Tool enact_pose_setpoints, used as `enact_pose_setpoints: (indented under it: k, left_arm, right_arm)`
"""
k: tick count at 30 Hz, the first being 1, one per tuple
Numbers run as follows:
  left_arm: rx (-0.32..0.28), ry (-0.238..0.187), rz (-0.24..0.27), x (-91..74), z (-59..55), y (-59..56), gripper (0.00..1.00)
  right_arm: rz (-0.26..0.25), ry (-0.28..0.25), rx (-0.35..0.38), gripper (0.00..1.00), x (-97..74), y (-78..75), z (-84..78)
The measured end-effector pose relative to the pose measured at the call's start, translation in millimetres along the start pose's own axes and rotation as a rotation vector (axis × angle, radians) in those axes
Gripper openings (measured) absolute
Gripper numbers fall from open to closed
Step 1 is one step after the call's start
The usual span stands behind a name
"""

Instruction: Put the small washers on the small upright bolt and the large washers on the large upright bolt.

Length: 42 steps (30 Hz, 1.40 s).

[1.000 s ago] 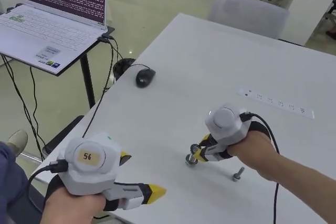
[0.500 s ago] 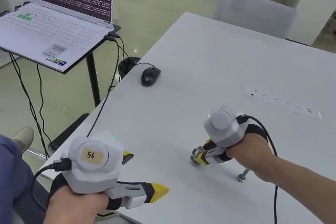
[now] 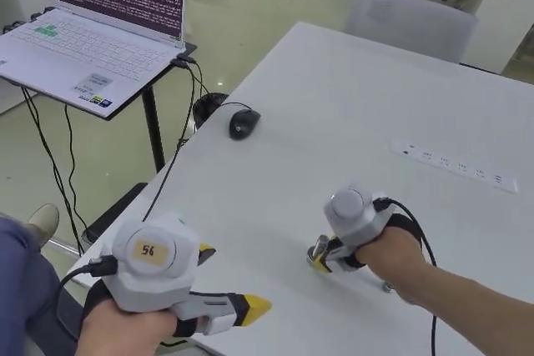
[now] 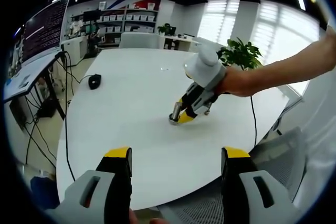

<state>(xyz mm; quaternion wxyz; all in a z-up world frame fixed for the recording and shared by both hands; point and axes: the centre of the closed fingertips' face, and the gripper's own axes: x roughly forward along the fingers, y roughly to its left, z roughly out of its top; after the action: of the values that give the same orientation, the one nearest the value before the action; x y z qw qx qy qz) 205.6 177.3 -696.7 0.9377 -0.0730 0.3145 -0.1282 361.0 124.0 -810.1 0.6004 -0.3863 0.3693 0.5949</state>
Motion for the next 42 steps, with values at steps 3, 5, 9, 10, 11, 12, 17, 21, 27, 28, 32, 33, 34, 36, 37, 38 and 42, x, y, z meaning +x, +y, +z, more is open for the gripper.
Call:
enact_pose_setpoints:
  k: [3, 5, 9, 10, 11, 12, 17, 21, 27, 28, 32, 33, 34, 36, 37, 38, 42]
  left_arm:
    - [0.004, 0.002, -0.004, 1.7, 0.2, -1.4, 0.69]
    - [0.007, 0.0, -0.008, 2.5, 1.8, -3.3, 0.69]
    - [0.011, -0.003, -0.014, 4.3, 3.4, -5.1, 0.68]
    - [0.013, -0.004, -0.016, 4.9, 3.5, -5.6, 0.68]
    - [0.015, -0.002, -0.018, 5.6, 3.1, -6.5, 0.68]
    - [0.017, 0.0, -0.021, 6.0, 2.6, -7.5, 0.68]
    - [0.028, 0.017, -0.039, 9.8, -2.3, -13.5, 0.68]
    - [0.037, 0.03, -0.055, 15.2, -6.5, -17.2, 0.68]
    - [0.065, 0.056, -0.08, 25.3, -10.1, -20.4, 0.67]
    - [0.071, 0.059, -0.085, 27.2, -10.2, -21.2, 0.67]
    - [0.087, 0.069, -0.101, 34.3, -10.1, -23.6, 0.67]
    - [0.09, 0.069, -0.106, 36.4, -9.5, -24.5, 0.67]
    - [0.092, 0.071, -0.11, 37.7, -9.5, -25.3, 0.67]
    - [0.103, 0.075, -0.117, 40.6, -8.6, -26.3, 0.67]
    - [0.107, 0.075, -0.119, 41.5, -7.8, -26.7, 0.67]
    - [0.109, 0.074, -0.121, 42.4, -6.9, -26.9, 0.67]
    - [0.118, 0.074, -0.127, 45.1, -5.2, -27.3, 0.67]
  right_arm:
    - [-0.004, -0.009, 0.036, 0.24, -2.5, 1.4, -5.0]
    - [-0.011, -0.015, 0.056, 0.25, -4.0, 3.4, -8.6]
    - [-0.01, -0.043, 0.097, 0.25, -7.3, 14.8, -16.8]
    - [-0.007, -0.058, 0.103, 0.25, -8.9, 19.7, -18.1]
    - [-0.006, -0.077, 0.113, 0.25, -10.3, 23.3, -18.0]
    - [0.0, -0.092, 0.127, 0.25, -11.7, 27.6, -18.5]
    - [0.001, -0.139, 0.184, 0.25, -18.6, 47.8, -33.6]
    - [0.004, -0.168, 0.217, 0.26, -22.8, 64.7, -52.5]
    - [-0.042, -0.229, 0.305, 0.29, -40.1, 69.0, -80.2]
    - [-0.051, -0.238, 0.327, 0.3, -44.4, 68.7, -87.1]
    - [-0.09, -0.236, 0.345, 0.33, -57.4, 68.3, -114.2]
    - [-0.095, -0.239, 0.354, 0.33, -60.4, 67.9, -119.0]
    - [-0.105, -0.248, 0.367, 0.34, -63.9, 66.4, -123.5]
    - [-0.141, -0.27, 0.398, 0.35, -73.3, 59.6, -133.2]
    - [-0.157, -0.284, 0.409, 0.35, -77.3, 56.8, -135.8]
    - [-0.164, -0.291, 0.413, 0.36, -82.3, 55.6, -139.7]
    - [-0.19, -0.309, 0.435, 0.44, -92.7, 50.3, -150.9]
